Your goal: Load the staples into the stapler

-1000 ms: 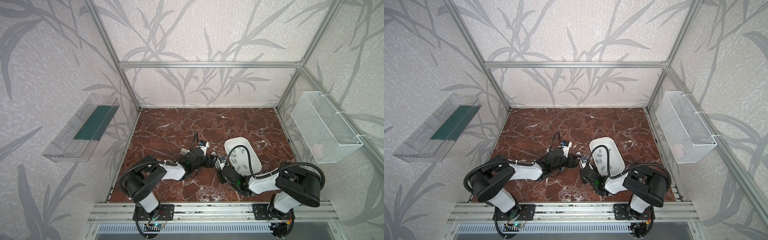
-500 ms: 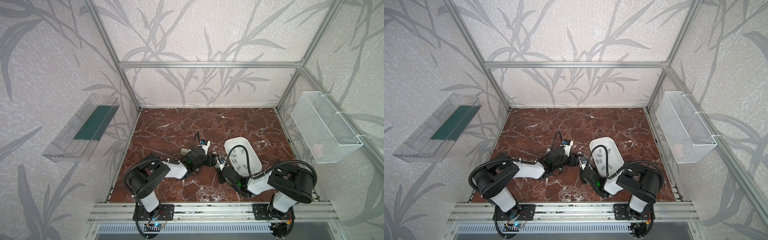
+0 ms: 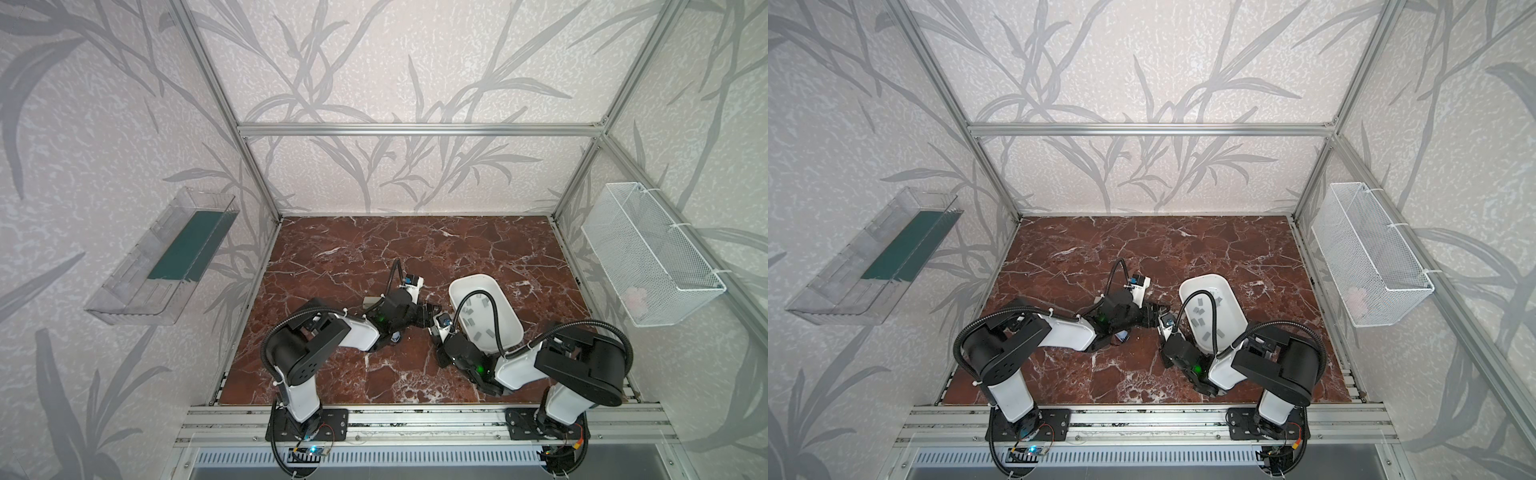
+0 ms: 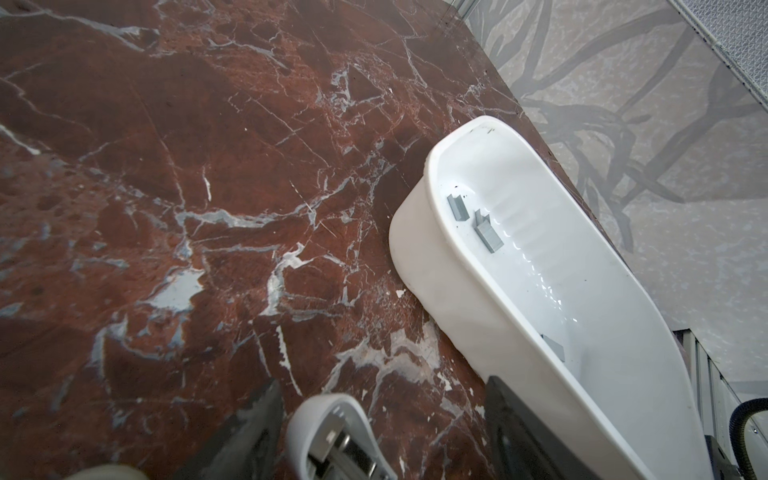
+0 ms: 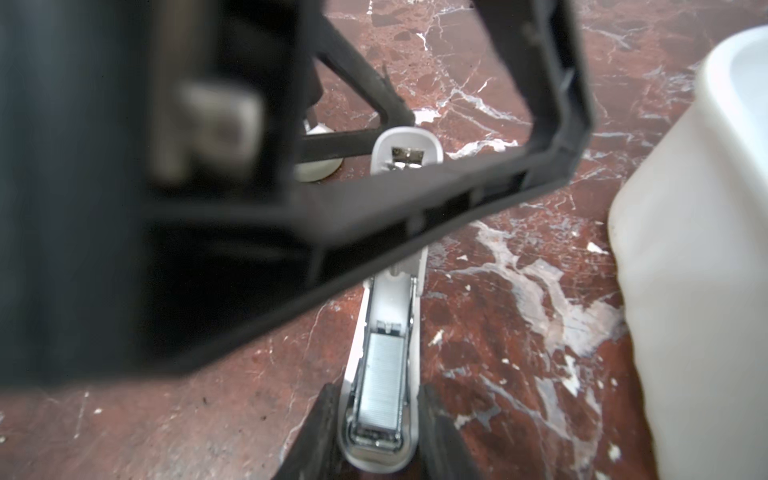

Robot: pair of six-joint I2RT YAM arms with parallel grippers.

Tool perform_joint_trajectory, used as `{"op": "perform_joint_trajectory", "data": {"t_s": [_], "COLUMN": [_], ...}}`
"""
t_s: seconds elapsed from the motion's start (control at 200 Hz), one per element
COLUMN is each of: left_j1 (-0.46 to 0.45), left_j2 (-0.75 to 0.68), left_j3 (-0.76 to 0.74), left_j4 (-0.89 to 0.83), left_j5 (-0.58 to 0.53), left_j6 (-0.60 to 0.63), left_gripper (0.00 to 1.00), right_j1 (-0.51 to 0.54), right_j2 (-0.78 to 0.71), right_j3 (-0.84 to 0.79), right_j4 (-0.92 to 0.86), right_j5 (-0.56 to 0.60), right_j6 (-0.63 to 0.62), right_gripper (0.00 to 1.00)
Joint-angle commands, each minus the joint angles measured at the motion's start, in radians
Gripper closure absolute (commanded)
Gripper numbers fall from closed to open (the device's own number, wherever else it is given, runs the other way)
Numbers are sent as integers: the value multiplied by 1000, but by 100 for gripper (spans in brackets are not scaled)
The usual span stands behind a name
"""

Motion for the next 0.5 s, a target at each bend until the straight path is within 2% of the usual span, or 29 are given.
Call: {"op": "perform_joint_trajectory", "data": {"t_s": [0.0, 0.115, 0.305, 0.41, 0.495], "left_j1": [6, 6, 0, -5, -9], "left_j2": [21, 4, -15, -11, -8], "left_j3": [14, -4, -33, -42, -56], "left_j4": [12, 43, 77, 80, 95], "left_j5": [43, 75, 122, 128, 138], "left_j6": [-3, 7, 13, 17, 16], "left_gripper": [24, 32, 59, 66, 67], "right_j1": [6, 6, 6, 6, 6], "right_j2": [23, 31, 29, 26, 27], "right_j3": [-18, -11, -11, -9, -11], "right_j4": [4, 6, 11, 12, 15], "right_j5": [-38, -36, -26, -25, -21], "right_j6": [-1, -1, 1, 1, 2], "right_gripper": [71, 71, 72, 72, 72]}}
